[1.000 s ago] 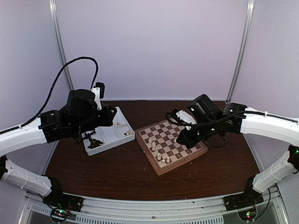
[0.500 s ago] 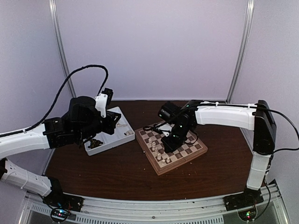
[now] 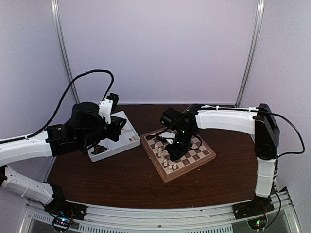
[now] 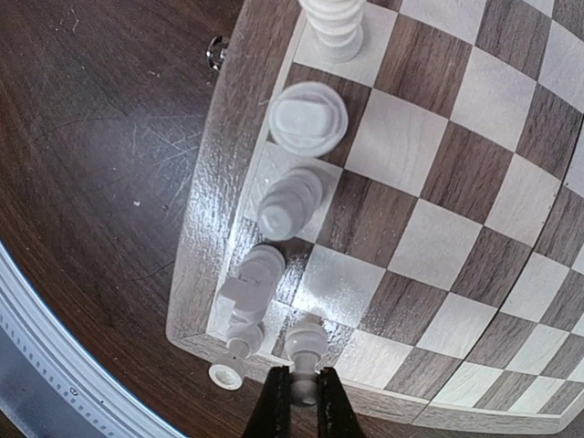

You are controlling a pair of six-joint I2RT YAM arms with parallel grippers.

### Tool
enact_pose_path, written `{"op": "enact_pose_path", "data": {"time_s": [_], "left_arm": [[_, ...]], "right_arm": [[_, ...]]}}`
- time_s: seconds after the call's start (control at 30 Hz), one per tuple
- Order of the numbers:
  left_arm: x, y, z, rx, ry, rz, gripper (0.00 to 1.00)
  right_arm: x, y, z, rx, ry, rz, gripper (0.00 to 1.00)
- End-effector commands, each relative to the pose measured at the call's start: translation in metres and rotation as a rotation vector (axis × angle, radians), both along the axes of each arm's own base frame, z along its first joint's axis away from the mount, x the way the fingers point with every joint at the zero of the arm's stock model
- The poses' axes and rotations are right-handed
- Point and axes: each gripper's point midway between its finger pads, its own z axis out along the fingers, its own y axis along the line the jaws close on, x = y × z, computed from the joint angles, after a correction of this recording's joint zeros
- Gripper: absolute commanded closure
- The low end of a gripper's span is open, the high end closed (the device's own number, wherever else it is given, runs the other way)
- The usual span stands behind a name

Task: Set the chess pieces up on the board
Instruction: Place the chess piece on the chessboard.

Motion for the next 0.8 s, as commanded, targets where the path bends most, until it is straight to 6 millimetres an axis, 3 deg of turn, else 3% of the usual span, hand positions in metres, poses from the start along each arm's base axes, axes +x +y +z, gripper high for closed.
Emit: {"op": "enact_pose_path", "data": {"time_s": [0.0,0.77], "left_arm": [[0.001,0.002,0.013,-0.034,-0.048,0.002,1.0],[0.002,0.003,0.01,-0.01,-0.055,0.009,1.0]], "right_arm": [[0.004,-0.004,-0.002,-0.039,0.0,0.009,1.0],[0.018,0.0,-0.014,-0.085,-0.02,0.016,0.98]]}}
